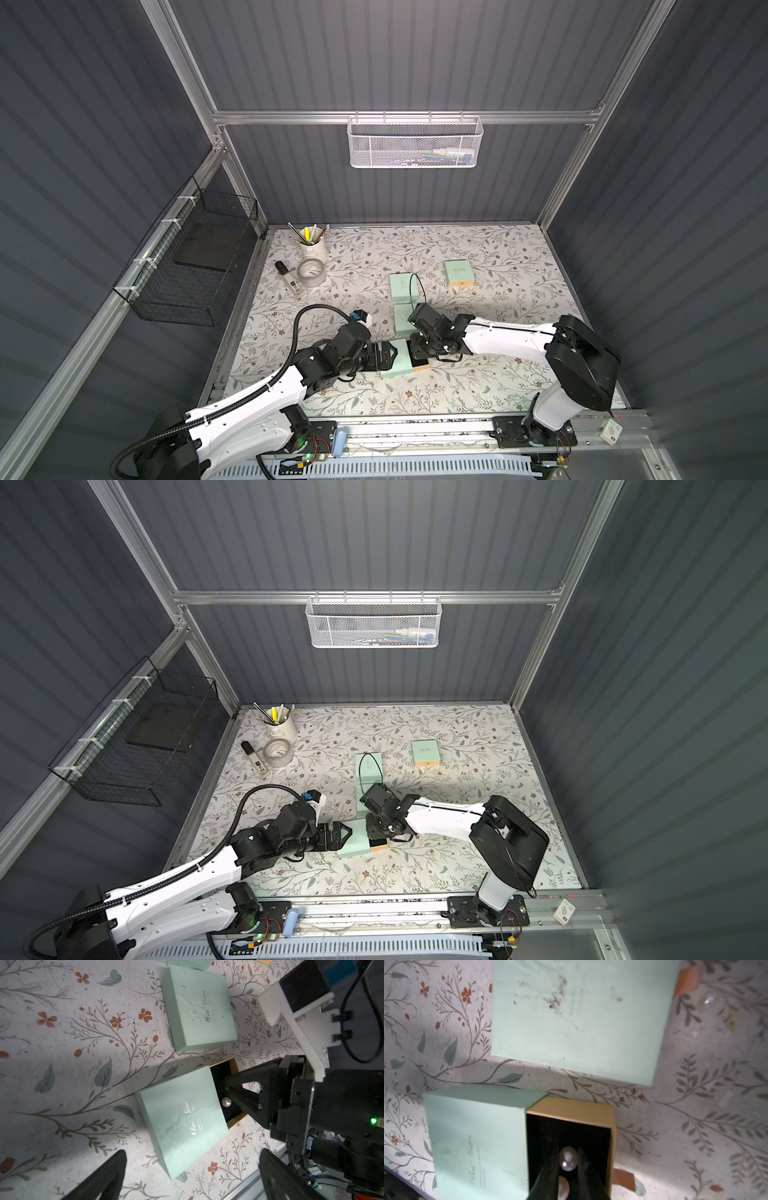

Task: Take out the earrings from the drawer-style jewelry box
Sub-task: Pick up the earring from the drawer, then place the earring at the center of the board.

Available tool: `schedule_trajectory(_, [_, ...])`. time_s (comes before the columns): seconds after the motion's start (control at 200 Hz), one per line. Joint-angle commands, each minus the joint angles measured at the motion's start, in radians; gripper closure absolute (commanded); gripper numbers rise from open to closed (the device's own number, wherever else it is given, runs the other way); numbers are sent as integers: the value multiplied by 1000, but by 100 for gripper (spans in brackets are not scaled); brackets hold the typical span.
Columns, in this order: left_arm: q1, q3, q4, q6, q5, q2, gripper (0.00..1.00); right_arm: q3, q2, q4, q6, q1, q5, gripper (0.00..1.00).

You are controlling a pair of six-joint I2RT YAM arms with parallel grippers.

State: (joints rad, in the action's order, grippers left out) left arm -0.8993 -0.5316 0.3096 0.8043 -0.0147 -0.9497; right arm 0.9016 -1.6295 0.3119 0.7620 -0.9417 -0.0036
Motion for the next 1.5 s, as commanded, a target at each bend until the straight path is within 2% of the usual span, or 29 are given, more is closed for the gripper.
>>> schedule_trajectory(0.0, [6, 5, -10, -20, 15, -9, 0, -20, 35, 15, 26, -11, 8, 82])
schedule_trajectory(0.73, [5, -6, -42, -31, 34, -48, 0, -44, 187, 47, 40, -13, 42, 81])
schedule_trajectory(1.051, [5, -16, -96, -54, 82, -56, 0, -144, 350, 23, 14, 139, -3, 81])
schedule_trajectory(1.186, [6, -13, -138, -62, 120, -50, 0, -187, 336, -23, 11, 190, -32, 82])
schedule_trajectory(1.496, [6, -11, -230, -76, 228, -68, 0, -204, 211, -117, -4, 215, -50, 83])
